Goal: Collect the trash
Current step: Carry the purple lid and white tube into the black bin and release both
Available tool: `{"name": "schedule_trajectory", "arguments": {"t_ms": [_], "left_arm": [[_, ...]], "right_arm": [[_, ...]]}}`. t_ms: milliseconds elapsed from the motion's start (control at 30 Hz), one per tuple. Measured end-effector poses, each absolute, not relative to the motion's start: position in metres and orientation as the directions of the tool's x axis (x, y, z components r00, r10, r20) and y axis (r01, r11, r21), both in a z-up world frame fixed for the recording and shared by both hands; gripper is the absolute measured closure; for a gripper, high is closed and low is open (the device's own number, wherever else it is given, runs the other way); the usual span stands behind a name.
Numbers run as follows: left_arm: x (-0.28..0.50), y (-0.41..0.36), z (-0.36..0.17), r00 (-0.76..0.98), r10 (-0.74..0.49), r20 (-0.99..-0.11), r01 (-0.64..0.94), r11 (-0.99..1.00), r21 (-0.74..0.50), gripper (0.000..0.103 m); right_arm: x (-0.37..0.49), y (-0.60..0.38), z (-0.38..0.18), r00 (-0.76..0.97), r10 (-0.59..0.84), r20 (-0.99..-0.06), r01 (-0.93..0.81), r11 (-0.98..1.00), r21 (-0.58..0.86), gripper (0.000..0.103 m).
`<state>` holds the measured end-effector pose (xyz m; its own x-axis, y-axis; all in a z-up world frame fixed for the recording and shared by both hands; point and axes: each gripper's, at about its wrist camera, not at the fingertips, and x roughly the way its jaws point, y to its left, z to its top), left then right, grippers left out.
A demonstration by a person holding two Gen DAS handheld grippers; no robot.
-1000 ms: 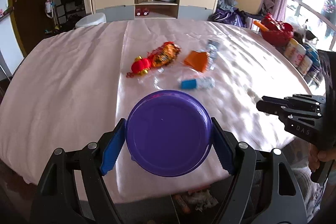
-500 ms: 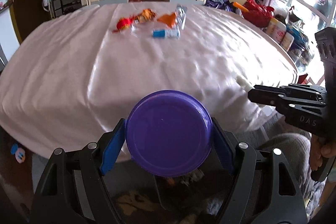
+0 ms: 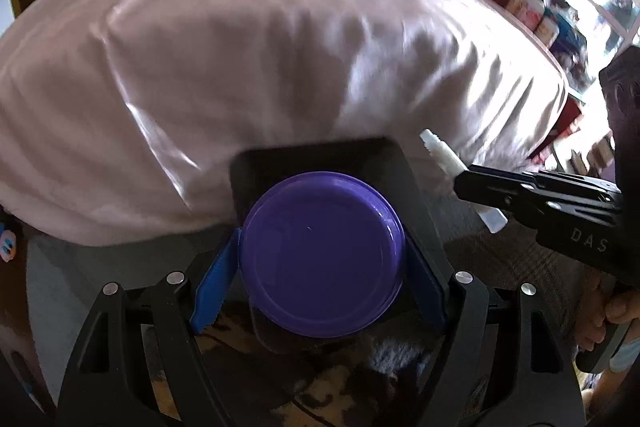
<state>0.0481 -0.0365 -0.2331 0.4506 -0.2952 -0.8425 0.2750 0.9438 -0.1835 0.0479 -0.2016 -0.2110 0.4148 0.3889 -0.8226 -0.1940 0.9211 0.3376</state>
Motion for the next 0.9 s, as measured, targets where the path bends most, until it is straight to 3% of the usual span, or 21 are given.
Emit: {"name": "schedule_trajectory", "arguments": {"t_ms": [600, 700, 733, 767, 833, 900], "left_arm": [[0.049, -0.047, -0.267, 0.389, -0.238, -0.89, 0.279, 0.951, -0.132, 0.028], [0.051, -0.049, -0.268, 0.384, -0.231, -0.894, 0.275, 0.953, -0.128, 0.02], [0.051, -0.049, -0.268, 0.386, -0.225, -0.895, 0.274, 0.954, -0.122, 0.018], [0.051, -0.048, -0.267, 0.391, -0.211, -0.896, 0.27, 0.957, -0.108, 0.012], [0.052, -0.046, -0.263, 0.399, -0.191, -0.897, 0.263, 0.961, -0.088, 0.008], [0.052, -0.044, -0.259, 0.405, -0.176, -0.897, 0.26, 0.963, -0.071, 0.008]], "right_arm": [[0.054, -0.202, -0.234, 0.395, 0.403, -0.826, -0.125, 0.914, 0.386, 0.085], [0.056, -0.205, -0.233, 0.399, 0.39, -0.83, -0.11, 0.919, 0.379, 0.084], [0.057, -0.206, -0.233, 0.4, 0.383, -0.833, -0.105, 0.922, 0.373, 0.072], [0.057, -0.207, -0.232, 0.404, 0.373, -0.835, -0.099, 0.925, 0.366, 0.049], [0.056, -0.209, -0.228, 0.427, 0.337, -0.839, -0.089, 0.939, 0.332, 0.029], [0.055, -0.21, -0.225, 0.438, 0.311, -0.844, -0.091, 0.949, 0.303, 0.028]]}}
